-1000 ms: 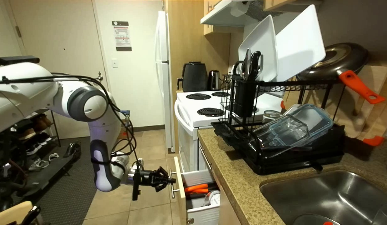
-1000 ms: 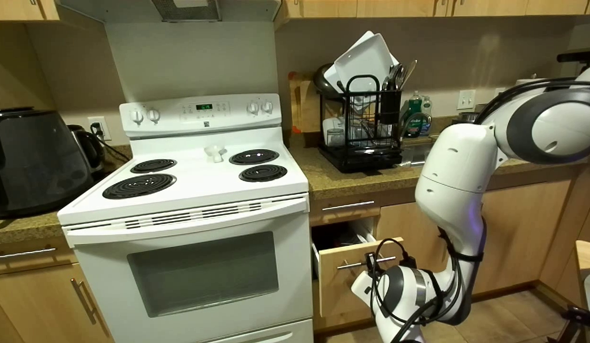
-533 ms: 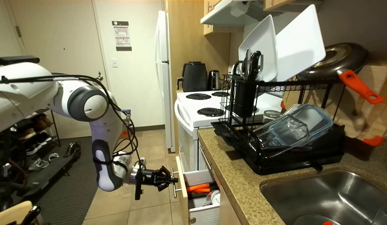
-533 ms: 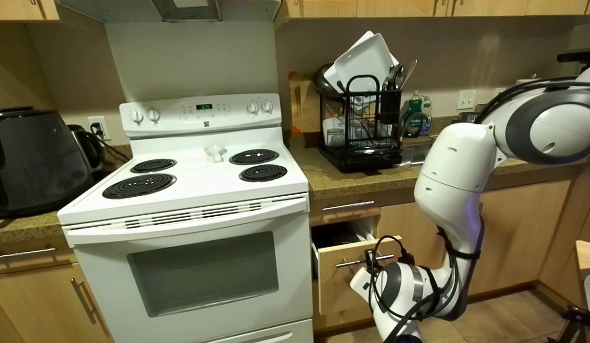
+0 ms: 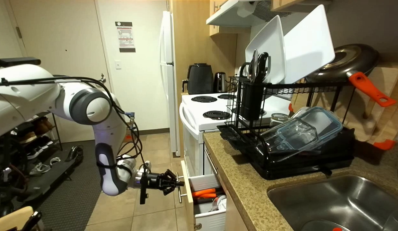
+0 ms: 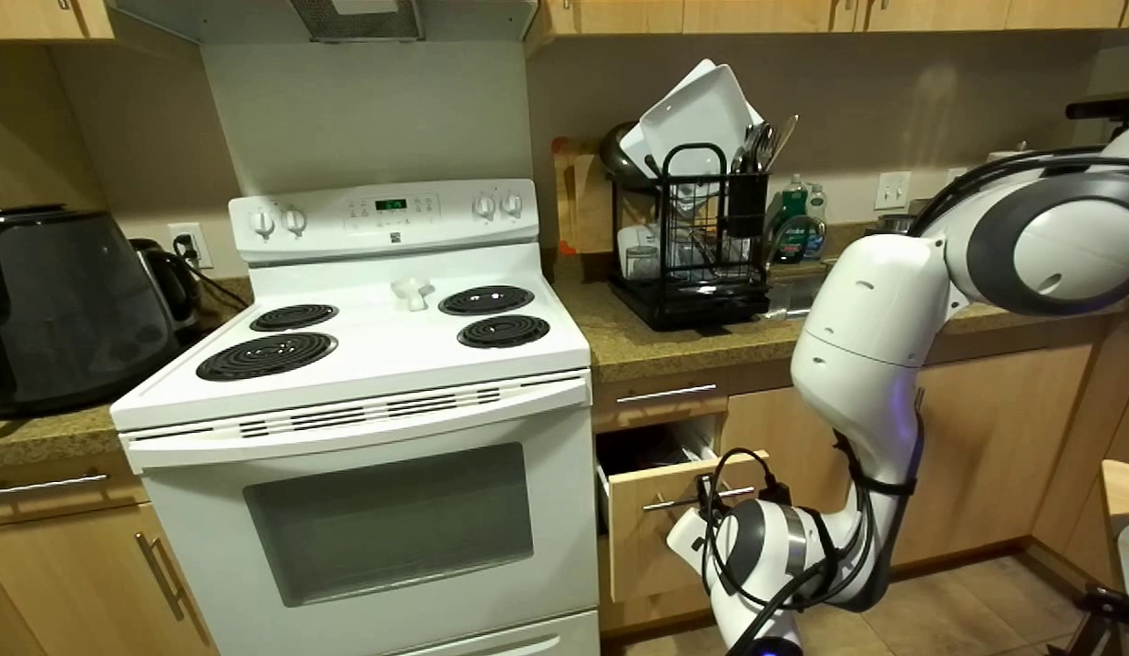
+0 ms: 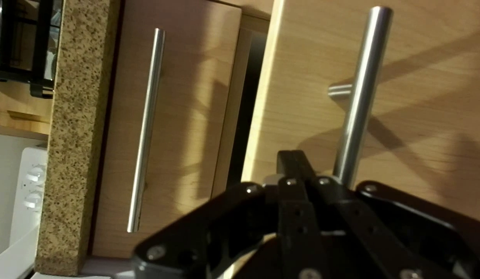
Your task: Close the open drawer
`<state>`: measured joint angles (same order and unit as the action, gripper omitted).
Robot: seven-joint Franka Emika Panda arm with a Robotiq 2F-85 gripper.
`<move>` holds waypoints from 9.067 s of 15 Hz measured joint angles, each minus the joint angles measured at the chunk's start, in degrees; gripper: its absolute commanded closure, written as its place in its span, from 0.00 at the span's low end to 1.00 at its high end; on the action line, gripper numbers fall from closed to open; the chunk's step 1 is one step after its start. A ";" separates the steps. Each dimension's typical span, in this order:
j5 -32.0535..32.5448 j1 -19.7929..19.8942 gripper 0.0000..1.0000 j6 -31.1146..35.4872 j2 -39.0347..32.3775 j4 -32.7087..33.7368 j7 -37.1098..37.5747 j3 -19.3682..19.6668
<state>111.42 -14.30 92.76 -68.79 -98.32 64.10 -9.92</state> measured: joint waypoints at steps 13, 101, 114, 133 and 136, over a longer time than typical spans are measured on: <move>-0.25 -2.91 1.00 0.10 4.90 -12.21 3.93 -7.81; 2.73 2.07 0.62 -0.14 2.91 -8.24 4.37 -1.33; 2.73 2.05 0.17 -0.14 2.75 -8.01 4.37 -1.34; 2.96 1.84 0.96 -1.04 -2.81 0.11 4.73 -0.13; 3.17 1.61 0.96 -1.68 -4.56 2.82 4.73 0.84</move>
<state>114.59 -12.68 91.09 -73.34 -95.50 68.82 -9.07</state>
